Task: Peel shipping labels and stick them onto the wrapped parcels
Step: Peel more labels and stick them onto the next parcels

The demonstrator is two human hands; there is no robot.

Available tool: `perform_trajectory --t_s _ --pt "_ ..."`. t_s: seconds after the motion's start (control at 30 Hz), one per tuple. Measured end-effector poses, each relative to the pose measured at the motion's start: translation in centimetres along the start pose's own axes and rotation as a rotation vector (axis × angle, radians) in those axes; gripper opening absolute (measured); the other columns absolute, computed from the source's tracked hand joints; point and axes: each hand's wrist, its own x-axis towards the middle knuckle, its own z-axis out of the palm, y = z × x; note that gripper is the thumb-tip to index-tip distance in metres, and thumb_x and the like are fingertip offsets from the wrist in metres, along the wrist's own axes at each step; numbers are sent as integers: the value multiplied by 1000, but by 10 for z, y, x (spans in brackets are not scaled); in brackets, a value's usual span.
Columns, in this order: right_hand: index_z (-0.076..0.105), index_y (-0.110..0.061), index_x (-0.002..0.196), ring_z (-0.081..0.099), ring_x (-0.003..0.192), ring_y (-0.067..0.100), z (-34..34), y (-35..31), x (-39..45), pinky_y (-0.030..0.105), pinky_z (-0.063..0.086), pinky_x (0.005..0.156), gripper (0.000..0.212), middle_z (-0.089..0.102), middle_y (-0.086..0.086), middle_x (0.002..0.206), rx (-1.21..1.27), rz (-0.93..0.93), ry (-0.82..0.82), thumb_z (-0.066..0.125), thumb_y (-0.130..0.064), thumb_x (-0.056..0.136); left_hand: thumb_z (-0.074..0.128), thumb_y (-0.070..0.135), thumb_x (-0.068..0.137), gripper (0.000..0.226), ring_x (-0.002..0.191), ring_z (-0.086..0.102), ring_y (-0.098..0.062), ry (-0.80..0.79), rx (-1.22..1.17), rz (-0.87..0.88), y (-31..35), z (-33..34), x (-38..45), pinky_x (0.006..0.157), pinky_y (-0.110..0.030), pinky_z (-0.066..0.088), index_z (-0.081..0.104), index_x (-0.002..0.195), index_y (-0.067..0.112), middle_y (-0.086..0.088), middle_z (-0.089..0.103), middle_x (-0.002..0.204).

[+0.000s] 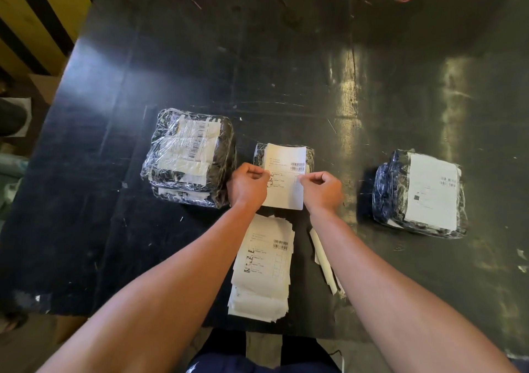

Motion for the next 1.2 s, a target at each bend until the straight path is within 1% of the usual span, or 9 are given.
perform_trajectory --t_s 0.3,0.53,0.67,0.8,0.9,0.97,1.07,1.13,1.2 --pt "72 -22 85 64 82 6 11 1 8 27 49 63 11 72 -11 88 -17 41 -3 81 -23 90 77 27 94 11 77 65 -1 20 51 -25 -5 8 13 66 -24 57 68 101 26 15 67 85" --pt "74 -20 90 61 78 5 16 1 10 20 39 55 7 73 -7 94 -79 50 10 80 -23 91 76 28 95 11 75 64 0 23 106 -13 -6 10 18 60 -21 52 66 100 27 17 65 83" --pt "73 -23 89 65 81 10 16 -2 11 23 43 55 8 74 -8 94 -160 24 9 80 -25 91 78 29 94 12 77 68 -6 36 146 -4 -7 11 20 62 -24 56 66 96 29 11 72 90" --pt "70 -25 86 67 78 11 17 -3 13 28 50 56 10 72 -10 87 -236 -11 20 79 -25 89 77 36 93 20 82 71 -17 58 221 20 -7 11 20 72 -37 64 60 98 30 4 72 94" --pt "60 -22 94 66 81 15 15 -2 9 33 57 61 23 69 -6 96 -267 -31 55 81 -30 88 75 37 94 23 84 68 -18 65 335 104 -5 6 16 72 -37 62 55 104 29 3 68 99" --pt "54 -23 97 63 85 17 10 5 6 36 58 66 31 63 -5 100 -346 -198 83 82 -31 87 72 30 97 21 97 63 -16 3 428 282 -9 2 7 79 -33 58 56 111 28 6 61 112" --pt "61 -21 111 59 104 19 2 22 -2 40 52 85 26 62 -3 112 -558 -697 50 73 -30 90 65 24 99 37 133 48 -17 -105 580 636 -27 0 -6 109 -39 48 57 134 24 5 52 143" --pt "59 -18 133 53 132 20 -1 34 -7 43 44 104 41 60 0 137 -692 -900 -106 62 -33 95 54 31 105 56 159 19 -19 -235 685 711 -40 -1 -10 129 -44 23 39 158 22 2 27 170" --pt "45 -16 155 29 157 22 -3 44 -9 49 28 123 57 41 4 165 -797 -942 -258 51 -36 101 36 40 110 66 161 -13 -14 -341 800 710 -51 -2 -10 132 -40 0 8 168 25 4 -8 176"
